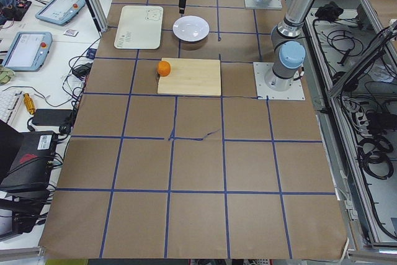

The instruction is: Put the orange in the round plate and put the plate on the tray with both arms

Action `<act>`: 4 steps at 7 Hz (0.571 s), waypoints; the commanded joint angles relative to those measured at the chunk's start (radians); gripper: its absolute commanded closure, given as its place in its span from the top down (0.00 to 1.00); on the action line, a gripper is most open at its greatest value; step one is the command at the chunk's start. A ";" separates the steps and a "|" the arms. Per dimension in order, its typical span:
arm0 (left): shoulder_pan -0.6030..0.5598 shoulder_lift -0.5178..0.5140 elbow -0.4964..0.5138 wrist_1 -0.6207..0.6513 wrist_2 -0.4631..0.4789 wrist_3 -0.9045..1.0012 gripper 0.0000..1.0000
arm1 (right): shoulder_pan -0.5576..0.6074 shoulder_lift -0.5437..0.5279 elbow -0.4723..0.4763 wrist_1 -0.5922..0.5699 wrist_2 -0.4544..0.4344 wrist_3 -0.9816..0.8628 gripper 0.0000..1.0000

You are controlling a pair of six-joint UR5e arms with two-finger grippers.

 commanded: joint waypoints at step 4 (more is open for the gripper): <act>0.018 -0.069 0.000 0.018 -0.004 0.015 1.00 | -0.001 -0.001 0.000 0.000 0.001 -0.006 1.00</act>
